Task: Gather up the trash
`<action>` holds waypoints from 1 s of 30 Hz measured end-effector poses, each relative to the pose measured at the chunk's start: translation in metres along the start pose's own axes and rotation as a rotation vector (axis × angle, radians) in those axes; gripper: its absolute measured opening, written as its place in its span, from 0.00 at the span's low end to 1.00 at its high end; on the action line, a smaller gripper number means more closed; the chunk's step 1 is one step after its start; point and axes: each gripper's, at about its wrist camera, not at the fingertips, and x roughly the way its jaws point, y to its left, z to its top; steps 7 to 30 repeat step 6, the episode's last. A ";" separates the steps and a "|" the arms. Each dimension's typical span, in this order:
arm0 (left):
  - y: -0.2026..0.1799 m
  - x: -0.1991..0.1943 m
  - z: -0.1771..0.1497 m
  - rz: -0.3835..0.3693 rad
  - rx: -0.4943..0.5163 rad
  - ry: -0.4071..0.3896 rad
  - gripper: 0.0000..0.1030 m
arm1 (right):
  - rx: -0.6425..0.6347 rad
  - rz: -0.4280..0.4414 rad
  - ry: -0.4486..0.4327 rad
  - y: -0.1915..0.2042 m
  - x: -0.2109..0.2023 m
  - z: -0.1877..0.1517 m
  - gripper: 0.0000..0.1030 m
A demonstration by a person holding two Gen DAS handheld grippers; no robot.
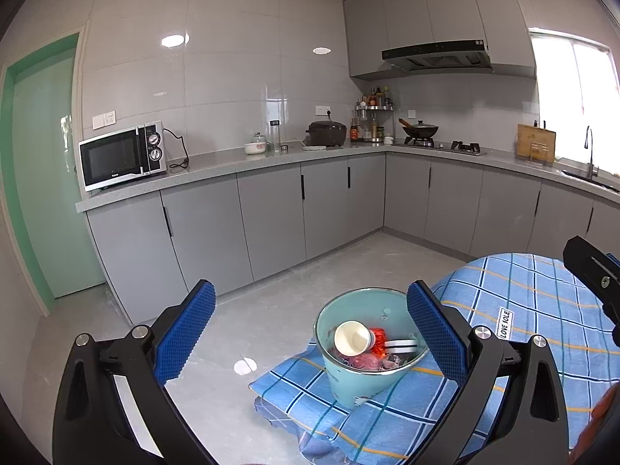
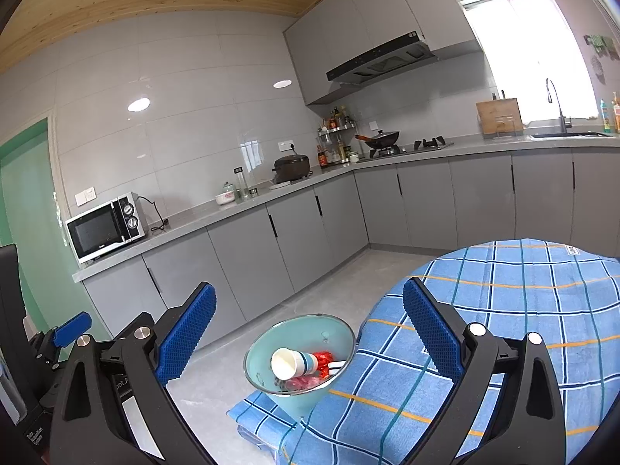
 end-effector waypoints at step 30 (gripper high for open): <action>-0.002 0.003 0.000 -0.007 0.000 0.016 0.95 | 0.005 -0.010 0.008 -0.002 0.000 -0.002 0.93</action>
